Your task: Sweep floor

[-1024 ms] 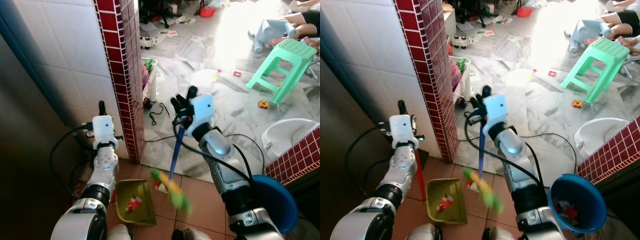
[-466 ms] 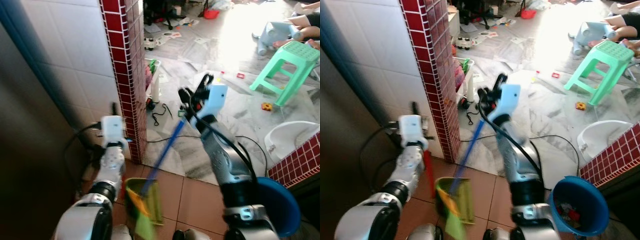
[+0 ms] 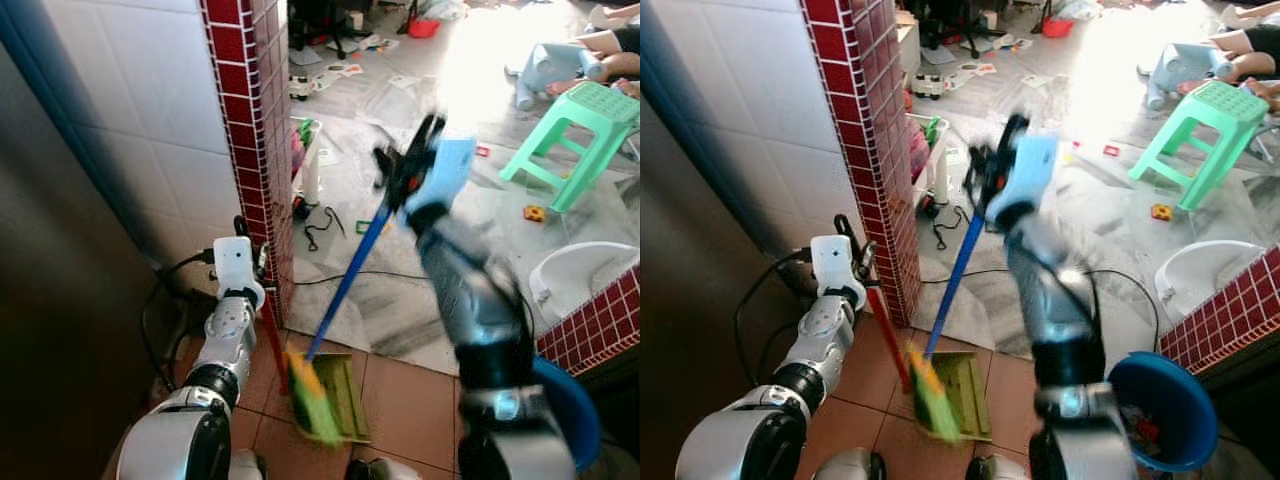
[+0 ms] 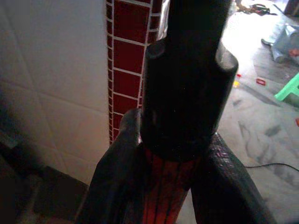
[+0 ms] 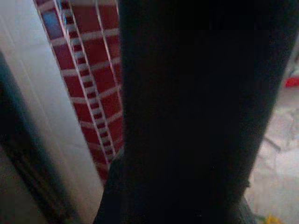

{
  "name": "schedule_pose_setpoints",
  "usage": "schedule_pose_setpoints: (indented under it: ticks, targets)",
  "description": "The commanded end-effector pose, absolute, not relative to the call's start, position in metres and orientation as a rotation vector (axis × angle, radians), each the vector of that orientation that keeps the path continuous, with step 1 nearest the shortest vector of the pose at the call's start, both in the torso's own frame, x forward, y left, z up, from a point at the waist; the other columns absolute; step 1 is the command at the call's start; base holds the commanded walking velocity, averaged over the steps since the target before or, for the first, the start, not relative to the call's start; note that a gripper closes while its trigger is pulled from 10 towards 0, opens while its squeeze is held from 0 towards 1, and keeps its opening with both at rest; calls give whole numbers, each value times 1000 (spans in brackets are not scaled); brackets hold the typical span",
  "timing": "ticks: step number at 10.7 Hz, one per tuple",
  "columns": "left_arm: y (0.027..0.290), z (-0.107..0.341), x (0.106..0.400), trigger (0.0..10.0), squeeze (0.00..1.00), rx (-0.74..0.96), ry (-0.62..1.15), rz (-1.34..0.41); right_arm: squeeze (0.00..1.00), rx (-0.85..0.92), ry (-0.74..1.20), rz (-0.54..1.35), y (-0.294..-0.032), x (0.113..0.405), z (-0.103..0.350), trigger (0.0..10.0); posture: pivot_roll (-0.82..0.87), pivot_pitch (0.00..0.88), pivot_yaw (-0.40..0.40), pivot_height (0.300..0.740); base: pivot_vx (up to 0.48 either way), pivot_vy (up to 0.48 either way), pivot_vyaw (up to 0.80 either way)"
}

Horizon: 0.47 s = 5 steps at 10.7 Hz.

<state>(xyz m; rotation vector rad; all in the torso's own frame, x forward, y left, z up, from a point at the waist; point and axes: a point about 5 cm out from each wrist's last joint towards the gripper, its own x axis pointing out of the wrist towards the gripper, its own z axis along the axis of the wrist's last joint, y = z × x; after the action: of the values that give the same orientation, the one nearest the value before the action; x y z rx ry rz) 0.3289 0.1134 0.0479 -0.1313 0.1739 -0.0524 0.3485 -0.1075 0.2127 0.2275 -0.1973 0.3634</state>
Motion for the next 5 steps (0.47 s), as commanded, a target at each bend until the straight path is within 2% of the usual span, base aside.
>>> schedule_pose_setpoints:
  ticks: [1,2,3,5]
  targets:
    - [104,41,325,10000,0,-190,227,-86,0,272,-366,379,-109,348,257,10000,-145,0,2,740,0,0,0]
    - [104,40,325,10000,0,-194,233,-93,0,244,-415,349,-116,351,270,10000,-147,0,4,740,0,0,0]
    - [103,40,325,10000,0,-197,234,-110,0,99,-510,287,-128,352,284,10000,-146,0,6,740,0,0,0]
    - [102,41,326,10000,0,-159,234,-114,0,58,-493,267,-135,356,276,10000,-136,0,7,740,0,0,0]
